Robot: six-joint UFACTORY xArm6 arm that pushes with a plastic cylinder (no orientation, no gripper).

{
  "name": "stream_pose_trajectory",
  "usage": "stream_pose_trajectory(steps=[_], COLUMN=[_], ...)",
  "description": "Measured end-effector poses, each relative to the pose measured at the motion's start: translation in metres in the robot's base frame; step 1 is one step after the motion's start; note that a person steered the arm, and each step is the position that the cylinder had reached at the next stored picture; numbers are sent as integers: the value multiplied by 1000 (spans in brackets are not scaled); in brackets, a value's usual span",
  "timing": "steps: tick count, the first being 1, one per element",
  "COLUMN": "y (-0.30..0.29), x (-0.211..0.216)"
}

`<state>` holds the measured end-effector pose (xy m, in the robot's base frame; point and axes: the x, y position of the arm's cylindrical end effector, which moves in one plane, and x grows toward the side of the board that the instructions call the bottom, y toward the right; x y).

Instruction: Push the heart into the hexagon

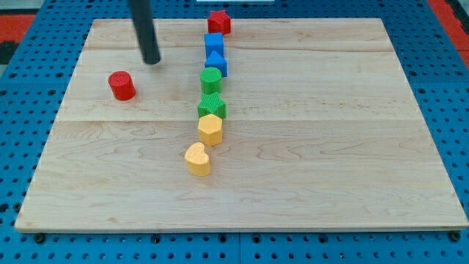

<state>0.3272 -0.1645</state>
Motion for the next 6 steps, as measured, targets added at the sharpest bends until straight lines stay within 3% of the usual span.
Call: stream_pose_trajectory(steps=[4,5,6], y=[35,95,107], x=[227,222,207])
